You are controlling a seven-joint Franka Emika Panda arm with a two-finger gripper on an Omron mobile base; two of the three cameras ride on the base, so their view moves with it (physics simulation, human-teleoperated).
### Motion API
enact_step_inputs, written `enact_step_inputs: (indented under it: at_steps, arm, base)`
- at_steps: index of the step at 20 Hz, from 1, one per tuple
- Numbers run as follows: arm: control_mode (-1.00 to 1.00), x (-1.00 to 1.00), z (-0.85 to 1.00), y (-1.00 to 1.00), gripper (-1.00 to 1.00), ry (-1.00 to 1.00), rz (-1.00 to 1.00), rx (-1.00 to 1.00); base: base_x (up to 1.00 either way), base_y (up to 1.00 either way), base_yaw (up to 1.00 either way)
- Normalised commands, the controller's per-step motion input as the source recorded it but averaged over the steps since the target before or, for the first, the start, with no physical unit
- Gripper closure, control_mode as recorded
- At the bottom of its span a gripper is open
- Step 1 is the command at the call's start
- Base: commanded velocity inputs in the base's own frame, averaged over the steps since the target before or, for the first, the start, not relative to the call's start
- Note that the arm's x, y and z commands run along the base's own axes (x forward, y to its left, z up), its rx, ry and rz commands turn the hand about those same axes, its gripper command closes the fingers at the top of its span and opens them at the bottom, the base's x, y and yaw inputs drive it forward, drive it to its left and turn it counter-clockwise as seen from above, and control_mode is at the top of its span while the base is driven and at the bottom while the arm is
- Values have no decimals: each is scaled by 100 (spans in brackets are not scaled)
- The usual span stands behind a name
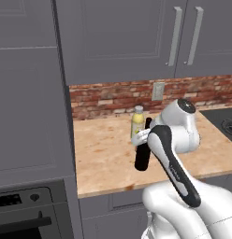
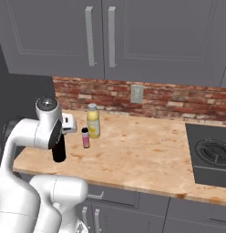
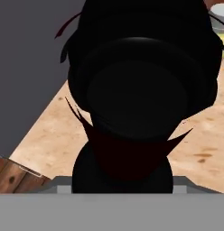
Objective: Move the drinks to the dining counter.
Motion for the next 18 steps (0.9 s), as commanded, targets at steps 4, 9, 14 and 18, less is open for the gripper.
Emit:
enact_step_inputs:
  at_steps: [4, 9, 14, 18]
  arm:
    - [-100, -58, 90, -10, 100, 0, -3, 0]
    - [-100, -57, 87, -16, 100, 0, -4, 0]
    - [-100, -32, 70, -6, 100, 3, -9, 0]
    - [-100, -33, 51, -4, 100, 1, -13, 0]
  base:
    - [0, 0, 0]
    - [0, 0, 0]
    - [0, 0, 0]
    - [0, 0, 0]
